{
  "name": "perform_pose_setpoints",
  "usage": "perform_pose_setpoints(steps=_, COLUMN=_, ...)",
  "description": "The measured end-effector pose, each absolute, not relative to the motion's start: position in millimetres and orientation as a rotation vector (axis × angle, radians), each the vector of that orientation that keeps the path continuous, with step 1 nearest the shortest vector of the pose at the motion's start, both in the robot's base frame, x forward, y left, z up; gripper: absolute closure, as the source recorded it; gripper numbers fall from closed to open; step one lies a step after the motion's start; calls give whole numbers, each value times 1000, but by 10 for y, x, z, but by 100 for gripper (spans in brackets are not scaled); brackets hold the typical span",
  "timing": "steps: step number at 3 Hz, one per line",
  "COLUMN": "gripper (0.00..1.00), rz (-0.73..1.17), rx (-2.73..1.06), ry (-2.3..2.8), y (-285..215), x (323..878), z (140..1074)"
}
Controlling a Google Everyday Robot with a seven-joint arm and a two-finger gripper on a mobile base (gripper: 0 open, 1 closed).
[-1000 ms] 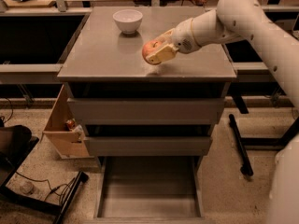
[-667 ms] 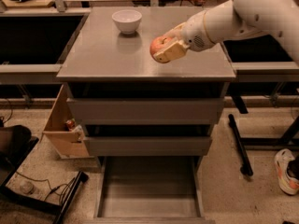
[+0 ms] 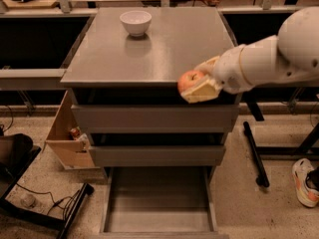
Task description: Place apple into bottom drawer
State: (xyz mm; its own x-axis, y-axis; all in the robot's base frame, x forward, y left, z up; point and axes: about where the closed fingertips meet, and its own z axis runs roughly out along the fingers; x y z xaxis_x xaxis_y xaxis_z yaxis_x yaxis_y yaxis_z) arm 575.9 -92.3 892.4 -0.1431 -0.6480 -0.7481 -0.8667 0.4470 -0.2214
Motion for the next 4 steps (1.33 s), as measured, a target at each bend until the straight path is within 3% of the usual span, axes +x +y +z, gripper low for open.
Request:
perform_pose_setpoints(steps=1, gripper=100, rz=332, rx=-1300, ry=1923, y=-1018, x=5480, z=8334)
perform_pose_setpoints(steps=2, gripper=100, rz=332, rx=-1300, ry=1923, y=-1018, x=5480, z=8334)
perform_pose_setpoints(steps=4, gripper=100, rz=473, rx=-1339, ry=1923, y=-664, x=5441, z=7440)
